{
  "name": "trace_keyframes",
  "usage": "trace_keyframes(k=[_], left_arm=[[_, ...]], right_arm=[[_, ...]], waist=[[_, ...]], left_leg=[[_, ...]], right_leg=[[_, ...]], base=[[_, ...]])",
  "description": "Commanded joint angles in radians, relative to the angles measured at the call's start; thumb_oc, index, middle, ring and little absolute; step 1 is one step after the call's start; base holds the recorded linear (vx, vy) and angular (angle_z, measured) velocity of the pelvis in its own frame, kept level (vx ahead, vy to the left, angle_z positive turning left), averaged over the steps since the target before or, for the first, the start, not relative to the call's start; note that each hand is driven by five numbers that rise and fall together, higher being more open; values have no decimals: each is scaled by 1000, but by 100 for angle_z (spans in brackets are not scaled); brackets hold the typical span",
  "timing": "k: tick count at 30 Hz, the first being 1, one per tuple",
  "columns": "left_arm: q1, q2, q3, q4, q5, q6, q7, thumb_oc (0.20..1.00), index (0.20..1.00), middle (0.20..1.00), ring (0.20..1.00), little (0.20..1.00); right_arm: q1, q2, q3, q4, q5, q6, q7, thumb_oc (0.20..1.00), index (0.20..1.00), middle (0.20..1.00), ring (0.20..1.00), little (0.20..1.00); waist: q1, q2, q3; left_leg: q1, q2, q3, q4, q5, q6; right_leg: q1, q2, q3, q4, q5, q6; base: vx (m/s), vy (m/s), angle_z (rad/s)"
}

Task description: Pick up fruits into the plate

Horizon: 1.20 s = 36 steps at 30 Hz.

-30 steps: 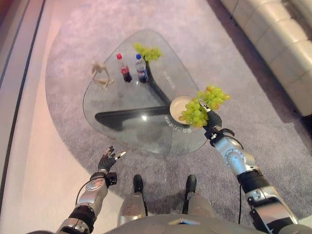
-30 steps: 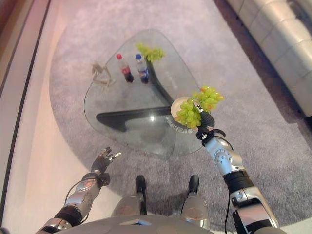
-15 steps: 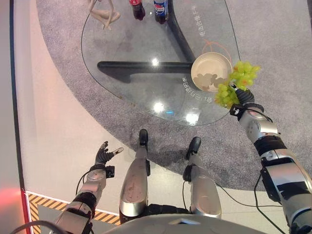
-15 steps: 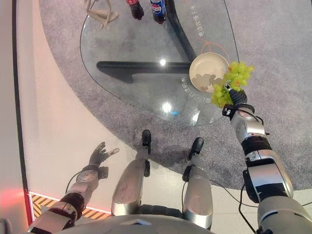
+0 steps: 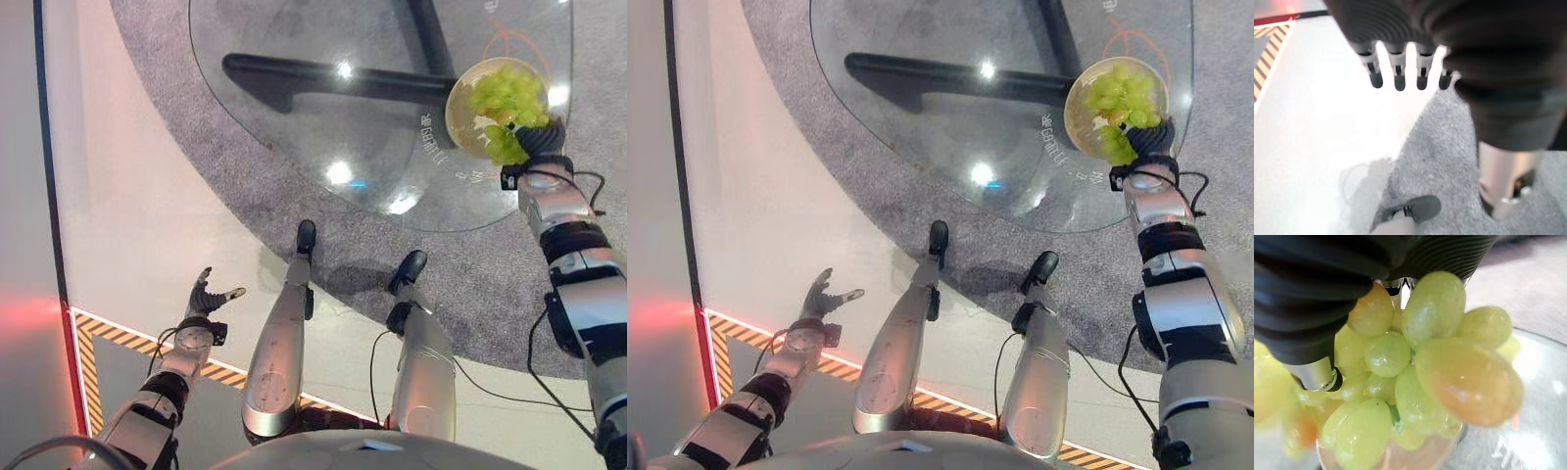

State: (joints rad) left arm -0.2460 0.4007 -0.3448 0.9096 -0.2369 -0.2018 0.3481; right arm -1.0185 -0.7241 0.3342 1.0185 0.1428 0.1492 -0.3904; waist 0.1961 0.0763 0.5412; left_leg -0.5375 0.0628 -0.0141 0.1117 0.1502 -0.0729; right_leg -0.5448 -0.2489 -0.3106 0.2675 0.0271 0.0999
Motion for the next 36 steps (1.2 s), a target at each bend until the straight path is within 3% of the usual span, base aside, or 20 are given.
trace_keyframes(k=[1, 7, 12, 13, 14, 17, 18, 19, 22, 24, 31, 33, 36], left_arm=[[52, 18, -33, -10, -17, -26, 18, 1000, 1000, 1000, 1000, 1000], [101, 43, -50, -55, -33, -33, 4, 1000, 1000, 1000, 1000, 1000], [140, 61, -65, -106, -38, -20, 1, 1000, 1000, 1000, 1000, 1000], [147, 66, -66, -116, -35, -16, -1, 1000, 1000, 1000, 1000, 1000], [150, 68, -67, -120, -35, -14, -2, 1000, 1000, 1000, 1000, 1000], [162, 74, -69, -126, -46, -18, 1, 1000, 1000, 1000, 1000, 1000], [153, 72, -62, -124, -49, -24, 2, 1000, 1000, 1000, 1000, 1000], [155, 69, -56, -116, -43, -36, 3, 1000, 1000, 1000, 1000, 1000], [146, 64, -46, -104, -30, -43, 3, 1000, 1000, 1000, 1000, 1000], [139, 60, -44, -100, -30, -47, 5, 1000, 1000, 1000, 1000, 1000], [84, 46, -40, -71, -45, -32, 26, 1000, 1000, 1000, 1000, 1000], [81, 44, -36, -63, -45, -29, 23, 1000, 1000, 1000, 1000, 1000], [61, 31, -11, -23, -36, -2, 22, 1000, 1000, 1000, 1000, 1000]], right_arm=[[-58, -141, 76, 39, -104, 46, -78, 200, 200, 200, 200, 200], [-125, -187, 144, 180, -213, 202, -163, 200, 200, 200, 200, 200], [-142, -224, 167, 210, -296, 226, -216, 200, 200, 200, 200, 200], [-149, -230, 173, 204, -310, 229, -237, 799, 799, 799, 799, 799], [-152, -232, 177, 202, -317, 225, -255, 1000, 1000, 1000, 1000, 1000], [-154, -239, 180, 181, -328, 177, -346, 1000, 1000, 1000, 1000, 1000], [-158, -238, 171, 172, -332, 131, -376, 1000, 1000, 1000, 1000, 1000], [-145, -232, 161, 158, -353, 71, -405, 1000, 1000, 1000, 1000, 1000], [-108, -210, 155, 98, -433, -20, -442, 1000, 1000, 1000, 1000, 1000], [-91, -204, 163, 66, -455, -44, -440, 1000, 1000, 1000, 1000, 1000], [32, -140, 138, 11, -482, -241, -458, 1000, 1000, 1000, 1000, 1000], [49, -131, 133, 6, -476, -258, -455, 1000, 1000, 1000, 1000, 1000], [107, -88, 130, -4, -409, -330, -372, 1000, 1000, 1000, 1000, 1000]], waist=[[-6, 31, -21], [12, 48, -21], [21, 67, -21], [21, 69, -21], [21, 71, -21], [18, 76, -21], [18, 79, -21], [15, 78, -21], [7, 67, -21], [1, 62, -21], [-25, 31, -21], [-26, 27, -21], [-33, 6, -21]], left_leg=[[-64, -111, -7, 113, -136, 51], [-76, -117, -6, 128, -165, 57], [-87, -123, -8, 130, -162, 62], [-88, -124, -8, 129, -161, 63], [-89, -124, -8, 129, -161, 63], [-87, -125, -6, 128, -161, 63], [-110, -123, -4, 121, -129, 67], [-101, -123, -4, 119, -132, 67], [-77, -123, -2, 110, -135, 65], [-63, -121, 1, 101, -134, 64], [25, -109, 17, 61, -140, 55], [37, -107, 18, 57, -141, 55], [96, -98, 18, 37, -146, 55]], right_leg=[[-47, 80, 16, 114, -109, -34], [-66, 76, 26, 145, -143, -26], [-80, 73, 25, 153, -142, -27], [-82, 74, 26, 151, -141, -27], [-84, 73, 26, 151, -140, -26], [-83, 75, 32, 147, -138, -25], [-100, 78, 18, 129, -102, -33], [-93, 80, 20, 125, -102, -32], [-73, 85, 22, 108, -96, -28], [-61, 86, 23, 96, -91, -25], [24, 85, 23, 31, -72, -9], [36, 87, 21, 27, -72, -9], [92, 85, 11, 9, -71, -5]], base=[[23, -14, 8], [51, -22, 6], [0, 0, 0], [0, 0, 0], [0, 0, 0], [-33, 13, 0], [-97, 32, 1], [-98, 27, 2], [-10, -1, 0], [0, 0, 0], [-44, 15, 0], [-41, -11, 2], [-34, -2, 1]])
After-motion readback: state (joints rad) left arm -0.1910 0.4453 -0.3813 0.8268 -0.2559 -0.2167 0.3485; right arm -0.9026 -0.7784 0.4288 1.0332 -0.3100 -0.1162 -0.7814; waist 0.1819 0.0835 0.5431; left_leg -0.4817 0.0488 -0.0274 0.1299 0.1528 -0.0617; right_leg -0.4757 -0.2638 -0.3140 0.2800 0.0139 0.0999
